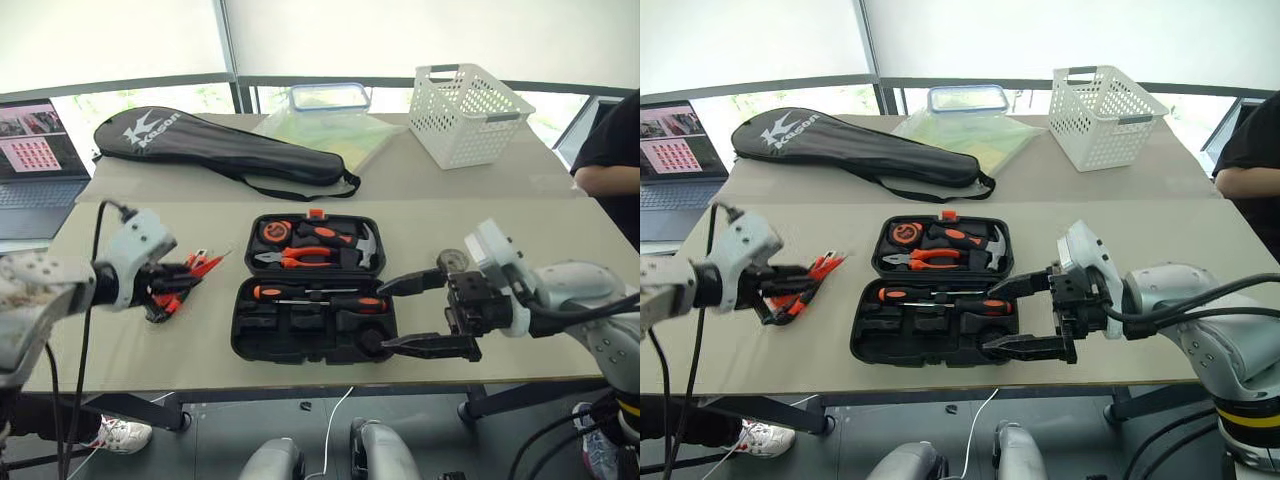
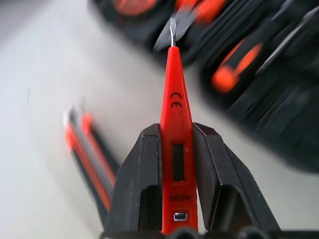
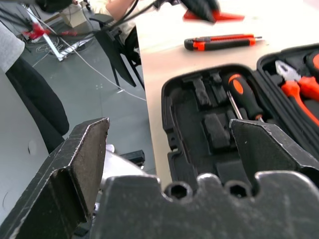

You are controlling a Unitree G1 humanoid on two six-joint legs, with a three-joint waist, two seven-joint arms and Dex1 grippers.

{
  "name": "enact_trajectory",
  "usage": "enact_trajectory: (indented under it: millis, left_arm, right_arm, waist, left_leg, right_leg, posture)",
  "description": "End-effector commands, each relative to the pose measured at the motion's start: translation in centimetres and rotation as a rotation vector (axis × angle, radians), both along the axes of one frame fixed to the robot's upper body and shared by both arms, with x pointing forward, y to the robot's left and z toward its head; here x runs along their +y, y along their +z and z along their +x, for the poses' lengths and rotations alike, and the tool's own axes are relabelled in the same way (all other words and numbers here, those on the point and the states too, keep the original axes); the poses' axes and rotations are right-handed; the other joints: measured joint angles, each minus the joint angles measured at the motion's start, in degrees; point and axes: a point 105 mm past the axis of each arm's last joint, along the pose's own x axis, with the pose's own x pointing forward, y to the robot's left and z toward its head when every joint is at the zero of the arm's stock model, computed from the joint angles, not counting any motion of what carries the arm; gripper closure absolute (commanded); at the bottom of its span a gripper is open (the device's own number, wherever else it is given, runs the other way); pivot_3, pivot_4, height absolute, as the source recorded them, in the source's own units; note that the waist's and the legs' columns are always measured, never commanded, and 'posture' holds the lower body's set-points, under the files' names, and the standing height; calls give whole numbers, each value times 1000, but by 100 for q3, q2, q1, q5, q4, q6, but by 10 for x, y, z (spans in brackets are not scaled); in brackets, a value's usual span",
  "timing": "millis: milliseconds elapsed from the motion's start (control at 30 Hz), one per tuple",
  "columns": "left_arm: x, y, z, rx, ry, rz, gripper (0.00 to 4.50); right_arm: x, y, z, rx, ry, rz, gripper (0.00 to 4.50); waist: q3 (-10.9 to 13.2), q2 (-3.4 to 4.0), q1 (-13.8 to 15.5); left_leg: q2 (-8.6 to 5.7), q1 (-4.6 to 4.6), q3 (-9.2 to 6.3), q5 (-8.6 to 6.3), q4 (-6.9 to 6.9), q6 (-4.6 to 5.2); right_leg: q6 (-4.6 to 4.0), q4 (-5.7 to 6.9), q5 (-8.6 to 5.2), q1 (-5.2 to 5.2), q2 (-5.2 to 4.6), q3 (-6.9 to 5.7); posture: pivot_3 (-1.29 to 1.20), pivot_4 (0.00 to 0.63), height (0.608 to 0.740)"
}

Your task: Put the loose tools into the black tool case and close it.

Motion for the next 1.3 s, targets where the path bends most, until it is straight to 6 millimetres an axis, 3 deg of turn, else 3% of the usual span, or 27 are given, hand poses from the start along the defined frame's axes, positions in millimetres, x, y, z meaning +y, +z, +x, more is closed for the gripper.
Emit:
enact_trajectory:
  millis: [33, 233, 333, 633, 800, 1300]
  left_arm:
    - [-22, -6, 4, 8, -262, 120, 4069]
    - [-48, -39, 18, 48, -472, 259, 4069]
    - [-59, -50, 21, 103, -488, 249, 4069]
    - [-69, -69, 27, 181, -402, 250, 4069]
    - [-79, -64, 22, 245, -380, 183, 4069]
    - [-76, -68, 23, 250, -389, 217, 4069]
  right_arm:
    - [-1, 6, -3, -74, -4, -9, 0]
    - [1, 4, -8, -78, -35, 6, 0]
    - [0, 3, -10, -79, -62, 4, 0]
    - [1, 3, -11, -82, -88, 13, 0]
    - [0, 6, -8, -88, -103, 24, 0]
    - [4, 7, 0, -101, -118, 42, 0]
  waist:
    - [0, 0, -1]
    - [2, -4, -11]
    - [4, -7, 1]
    - [5, -10, 3]
    - [5, -10, 4]
    - [5, -10, 0]
  left_leg:
    - [0, 0, 2, 0, 1, 0]
    - [2, -6, 4, 3, 8, 7]
    - [2, -12, 2, 3, 15, 16]
    - [2, -27, 3, -7, 43, 36]
    - [2, -31, 3, -9, 66, 40]
    - [2, -34, 2, -12, 86, 44]
  right_leg:
    - [0, -2, 0, 0, -2, 0]
    - [-3, 0, 3, 1, -6, 7]
    - [-2, -1, 4, 1, -6, 6]
    - [4, 1, 6, -5, 7, 5]
    - [9, 10, 9, -2, 16, 12]
    - [12, 30, 7, -4, 16, 16]
  posture:
    - [0, 150, 740]
    - [0, 150, 740]
    - [0, 150, 740]
    - [0, 150, 740]
    - [0, 150, 740]
    - [0, 150, 740]
